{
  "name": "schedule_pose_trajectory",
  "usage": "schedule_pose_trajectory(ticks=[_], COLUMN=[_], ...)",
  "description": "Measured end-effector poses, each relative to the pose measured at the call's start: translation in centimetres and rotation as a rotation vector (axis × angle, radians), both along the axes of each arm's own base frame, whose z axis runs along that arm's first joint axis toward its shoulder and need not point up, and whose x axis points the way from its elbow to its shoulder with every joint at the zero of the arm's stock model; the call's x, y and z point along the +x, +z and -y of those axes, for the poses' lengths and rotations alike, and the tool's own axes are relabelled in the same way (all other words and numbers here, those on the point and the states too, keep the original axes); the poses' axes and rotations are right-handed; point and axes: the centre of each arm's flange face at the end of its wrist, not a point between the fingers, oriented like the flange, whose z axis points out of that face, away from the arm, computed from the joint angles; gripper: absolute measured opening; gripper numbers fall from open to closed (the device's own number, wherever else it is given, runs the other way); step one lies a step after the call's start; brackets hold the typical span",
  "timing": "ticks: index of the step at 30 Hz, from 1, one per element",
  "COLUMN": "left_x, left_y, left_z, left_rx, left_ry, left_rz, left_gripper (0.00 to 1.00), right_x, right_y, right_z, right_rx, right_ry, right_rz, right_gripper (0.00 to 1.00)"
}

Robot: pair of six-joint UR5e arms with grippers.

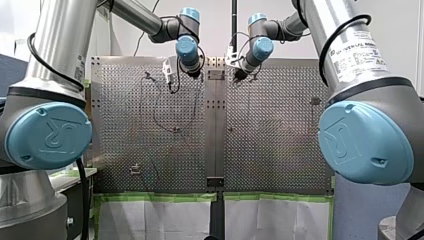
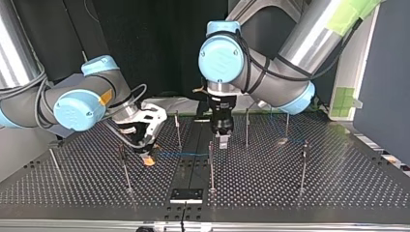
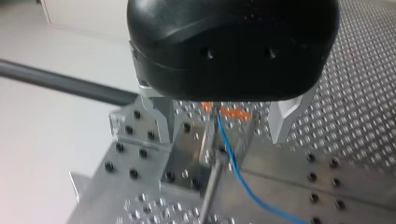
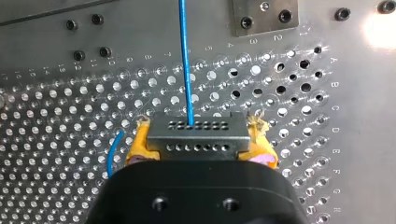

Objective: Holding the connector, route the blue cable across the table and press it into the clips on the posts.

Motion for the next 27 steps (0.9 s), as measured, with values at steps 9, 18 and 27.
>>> schedule_pose_trajectory(ticks=[9,18,27], left_x=[-2.8,-2.6,0.7], left_y=[0.4,1.3,0.5], left_z=[3.7,5.2,6.3], left_rx=[-0.011,-0.019,0.001], left_ry=[-0.060,-0.083,-0.071], left_rz=[0.028,0.043,0.018], left_gripper=[1.00,1.00,1.00], right_x=[-0.2,-0.5,-0.8], right_y=[0.6,1.5,2.3], right_z=[0.2,0.0,-0.3], right_rx=[-0.007,-0.016,-0.023], right_ry=[-0.003,-0.006,-0.005], right_rz=[0.008,0.016,0.022], right_gripper=[0.00,0.00,0.00])
